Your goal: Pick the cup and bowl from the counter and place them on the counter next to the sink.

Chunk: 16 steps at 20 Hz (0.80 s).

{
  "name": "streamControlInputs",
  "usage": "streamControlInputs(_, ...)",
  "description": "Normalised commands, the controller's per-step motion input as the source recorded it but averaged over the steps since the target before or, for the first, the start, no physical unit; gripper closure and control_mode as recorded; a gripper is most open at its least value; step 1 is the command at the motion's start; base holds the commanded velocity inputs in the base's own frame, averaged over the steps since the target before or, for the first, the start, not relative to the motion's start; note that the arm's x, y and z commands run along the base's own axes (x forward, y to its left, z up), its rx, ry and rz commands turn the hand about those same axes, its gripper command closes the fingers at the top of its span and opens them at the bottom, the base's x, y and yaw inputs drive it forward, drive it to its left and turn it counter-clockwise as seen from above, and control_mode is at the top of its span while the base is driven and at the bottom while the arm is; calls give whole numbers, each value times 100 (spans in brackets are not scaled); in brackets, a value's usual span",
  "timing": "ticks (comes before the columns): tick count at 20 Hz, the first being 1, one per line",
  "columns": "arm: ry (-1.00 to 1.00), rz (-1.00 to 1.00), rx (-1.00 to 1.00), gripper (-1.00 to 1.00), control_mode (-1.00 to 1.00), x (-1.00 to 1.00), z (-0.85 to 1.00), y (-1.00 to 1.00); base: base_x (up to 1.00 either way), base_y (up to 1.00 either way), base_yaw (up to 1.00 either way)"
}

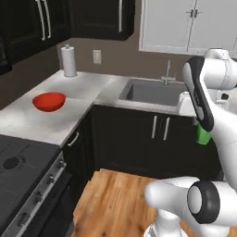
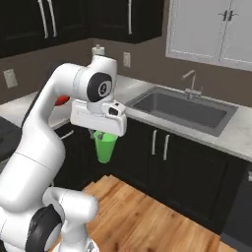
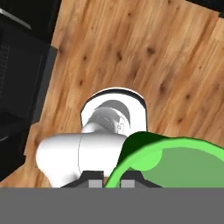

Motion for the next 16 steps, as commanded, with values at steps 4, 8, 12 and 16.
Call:
streamControlInputs(4, 0, 0, 0, 100, 100, 0, 0, 0, 17, 17, -76)
streamControlInputs(8, 0, 0, 0, 100, 100, 0, 0, 0, 35, 30, -42)
streamControlInputs(12, 0, 0, 0, 100, 100, 0, 0, 0, 36, 0, -35)
streamControlInputs(16, 0, 0, 0, 100, 100, 0, 0, 0, 93, -1, -11)
